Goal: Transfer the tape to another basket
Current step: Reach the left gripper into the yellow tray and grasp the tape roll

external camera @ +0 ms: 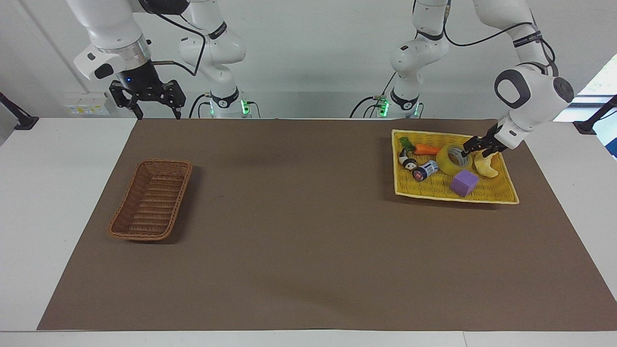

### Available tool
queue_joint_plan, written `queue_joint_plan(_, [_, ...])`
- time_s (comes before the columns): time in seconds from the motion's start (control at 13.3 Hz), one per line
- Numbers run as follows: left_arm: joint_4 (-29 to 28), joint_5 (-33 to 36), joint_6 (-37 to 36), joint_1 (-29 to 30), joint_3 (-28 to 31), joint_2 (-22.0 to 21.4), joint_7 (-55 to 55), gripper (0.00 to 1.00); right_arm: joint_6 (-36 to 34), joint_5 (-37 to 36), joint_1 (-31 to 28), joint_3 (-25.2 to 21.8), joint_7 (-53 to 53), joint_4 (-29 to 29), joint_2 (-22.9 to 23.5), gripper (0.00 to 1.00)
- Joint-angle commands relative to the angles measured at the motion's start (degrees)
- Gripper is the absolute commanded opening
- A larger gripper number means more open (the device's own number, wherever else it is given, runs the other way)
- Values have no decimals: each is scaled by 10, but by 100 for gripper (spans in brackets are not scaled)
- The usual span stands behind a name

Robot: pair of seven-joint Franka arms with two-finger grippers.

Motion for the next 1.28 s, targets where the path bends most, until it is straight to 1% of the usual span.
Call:
queue_joint_plan(0.0, [76,-7,-89,16,-5,5,13,0,-4,48,-3,0,-12,-23,-19,100])
queue_joint_plan(0.08, [110,-7,-121,11,-5,5,10,0,-4,68,-3,1,-8,-31,-22,100])
queue_joint_plan(0.23, [170,-7,-179,3,-6,8,-42,0,-2,104,-2,4,22,-40,-25,100])
queue_joint_plan(0.38, [226,-7,-225,-21,-7,12,-102,0,2,153,13,10,103,-48,-27,100])
queue_joint_plan(0.53, [302,-7,-284,-60,-7,35,-180,0,23,186,41,10,158,-59,-27,100])
queue_joint_plan(0.68, [357,-7,-315,-104,-9,49,-273,0,51,224,74,10,205,-76,-26,100])
queue_joint_plan(0.83, [366,-8,-312,-143,-13,49,-334,0,88,229,114,10,273,-87,-25,100])
queue_joint_plan(0.98, [364,-21,-303,-200,-13,49,-403,0,144,276,142,10,322,-115,-25,100])
queue_joint_plan(1.2, [355,-47,-284,-260,-14,44,-464,0,233,312,193,10,379,-145,-18,100])
